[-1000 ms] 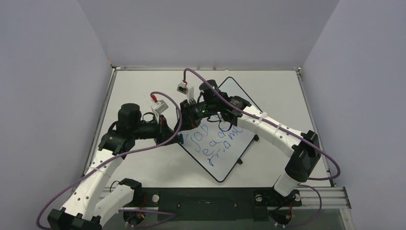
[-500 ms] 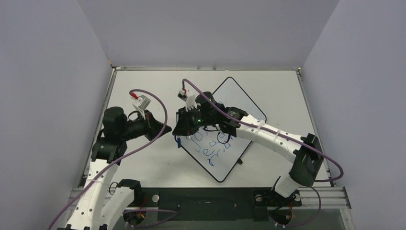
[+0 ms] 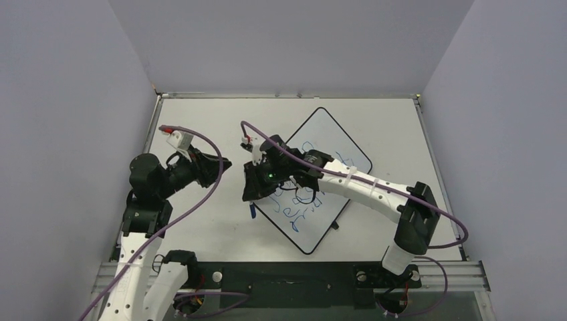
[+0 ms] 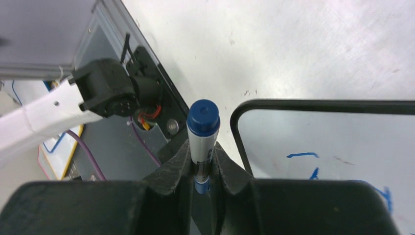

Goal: Write a sentence on the whiteboard
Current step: Put down the whiteboard marker at the center of the board.

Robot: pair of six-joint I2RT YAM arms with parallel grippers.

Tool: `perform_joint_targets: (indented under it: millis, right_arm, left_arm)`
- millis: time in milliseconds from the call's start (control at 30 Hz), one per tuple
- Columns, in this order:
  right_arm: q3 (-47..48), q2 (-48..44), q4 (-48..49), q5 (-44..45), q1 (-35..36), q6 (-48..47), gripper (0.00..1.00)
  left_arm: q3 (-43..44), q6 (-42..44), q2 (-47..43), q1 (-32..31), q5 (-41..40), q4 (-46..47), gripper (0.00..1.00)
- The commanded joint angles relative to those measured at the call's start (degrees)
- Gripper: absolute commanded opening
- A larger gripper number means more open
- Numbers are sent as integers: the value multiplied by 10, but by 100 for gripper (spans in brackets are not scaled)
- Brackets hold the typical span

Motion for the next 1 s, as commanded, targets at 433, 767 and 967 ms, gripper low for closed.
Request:
perform_joint_targets:
  millis: [433, 767, 967]
  right_arm:
    - [-114, -248, -121, 382, -219, -4, 0]
    - [-314, -323, -168, 569, -334, 88, 0]
    - [-351, -316, -188, 634, -351, 179, 0]
  left_arm:
    - [22, 16, -36, 12, -117, -14, 48]
    - [25, 23, -37, 14, -144, -29, 48]
    - [25, 27, -44, 15, -157, -36, 48]
